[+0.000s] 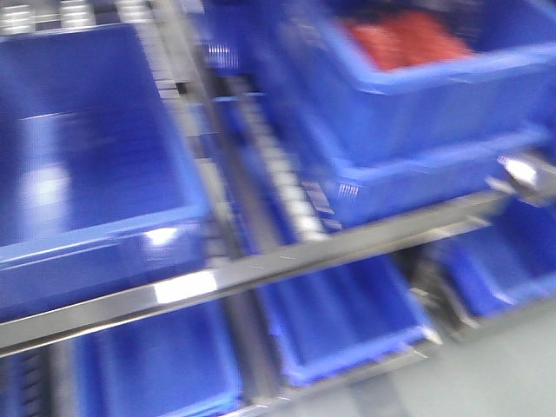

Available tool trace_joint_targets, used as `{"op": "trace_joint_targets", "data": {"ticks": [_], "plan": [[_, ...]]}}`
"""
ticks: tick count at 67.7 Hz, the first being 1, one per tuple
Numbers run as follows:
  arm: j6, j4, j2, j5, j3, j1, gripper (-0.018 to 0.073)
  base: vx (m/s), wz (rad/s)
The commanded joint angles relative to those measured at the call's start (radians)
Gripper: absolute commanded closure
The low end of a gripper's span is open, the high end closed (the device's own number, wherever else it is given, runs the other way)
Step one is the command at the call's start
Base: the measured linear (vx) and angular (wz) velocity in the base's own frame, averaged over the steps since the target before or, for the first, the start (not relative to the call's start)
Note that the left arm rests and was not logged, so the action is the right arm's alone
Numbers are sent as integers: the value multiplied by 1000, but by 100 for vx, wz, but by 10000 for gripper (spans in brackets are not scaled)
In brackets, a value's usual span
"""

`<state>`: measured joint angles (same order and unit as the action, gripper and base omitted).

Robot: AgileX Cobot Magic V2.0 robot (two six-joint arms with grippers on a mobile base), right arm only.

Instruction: Pour parts from conveyor to right shelf

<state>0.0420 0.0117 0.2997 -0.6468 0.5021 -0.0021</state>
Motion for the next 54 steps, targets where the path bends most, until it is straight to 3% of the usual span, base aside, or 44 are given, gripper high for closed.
{"op": "trace_joint_targets", "data": {"ticks": [1,26,54], "plan": [[6,-3,9,76,27,1,565,10,91],[6,-3,9,76,27,1,565,6,83],[6,-3,9,76,27,1,565,9,18]]}}
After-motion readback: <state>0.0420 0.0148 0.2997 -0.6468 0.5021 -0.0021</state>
